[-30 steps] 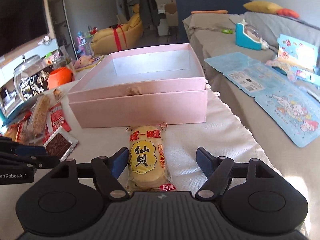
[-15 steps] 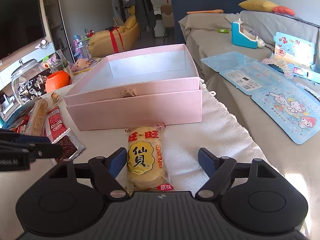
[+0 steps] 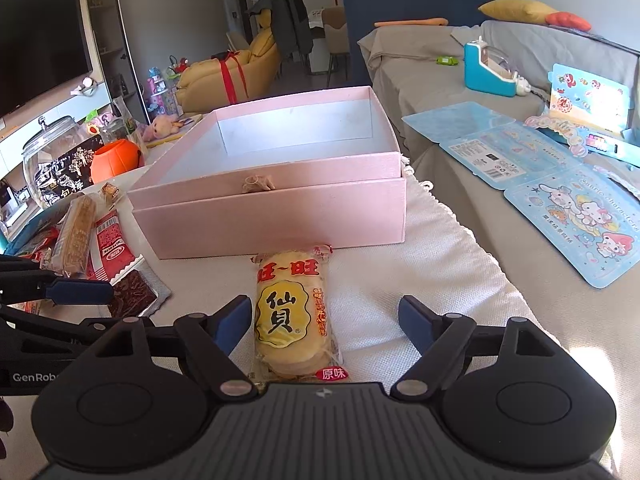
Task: Organize snacks
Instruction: 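Position the left tool over the silver-wrapped brownie packet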
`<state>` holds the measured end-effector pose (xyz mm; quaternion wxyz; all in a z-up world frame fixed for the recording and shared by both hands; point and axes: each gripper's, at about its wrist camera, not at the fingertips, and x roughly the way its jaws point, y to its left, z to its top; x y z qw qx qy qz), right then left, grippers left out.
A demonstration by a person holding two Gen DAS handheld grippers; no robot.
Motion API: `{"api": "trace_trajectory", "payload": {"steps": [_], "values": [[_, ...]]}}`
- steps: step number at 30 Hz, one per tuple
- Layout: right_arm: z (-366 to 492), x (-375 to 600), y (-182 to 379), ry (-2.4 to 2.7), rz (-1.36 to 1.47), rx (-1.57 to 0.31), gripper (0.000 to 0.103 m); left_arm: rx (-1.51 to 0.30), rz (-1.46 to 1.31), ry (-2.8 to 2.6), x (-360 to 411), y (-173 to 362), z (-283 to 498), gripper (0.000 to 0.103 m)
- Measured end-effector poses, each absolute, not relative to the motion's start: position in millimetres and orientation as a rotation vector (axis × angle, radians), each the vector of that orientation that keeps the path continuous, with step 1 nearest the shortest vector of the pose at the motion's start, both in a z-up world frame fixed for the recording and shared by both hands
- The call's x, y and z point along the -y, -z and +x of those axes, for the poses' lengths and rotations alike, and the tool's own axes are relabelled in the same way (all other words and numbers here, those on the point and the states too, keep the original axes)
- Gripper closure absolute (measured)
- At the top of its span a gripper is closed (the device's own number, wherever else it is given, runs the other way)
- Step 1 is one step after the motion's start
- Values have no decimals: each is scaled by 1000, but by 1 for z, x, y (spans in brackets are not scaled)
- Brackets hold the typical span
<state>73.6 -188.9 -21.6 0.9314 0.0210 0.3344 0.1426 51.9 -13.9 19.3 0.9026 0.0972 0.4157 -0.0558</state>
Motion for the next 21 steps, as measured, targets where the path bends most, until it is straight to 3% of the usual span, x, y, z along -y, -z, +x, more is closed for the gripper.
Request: {"api": "trace_trajectory", "payload": {"steps": [7, 14, 21], "values": [[73, 189, 22, -292, 43, -685, 21, -853, 201, 108, 8, -19, 54, 41], [73, 188, 22, -292, 42, -686, 20, -868, 153, 105, -3, -17, 57, 29], [73, 188, 22, -291, 42, -686, 20, -874, -9, 165, -16, -17, 60, 31]]}}
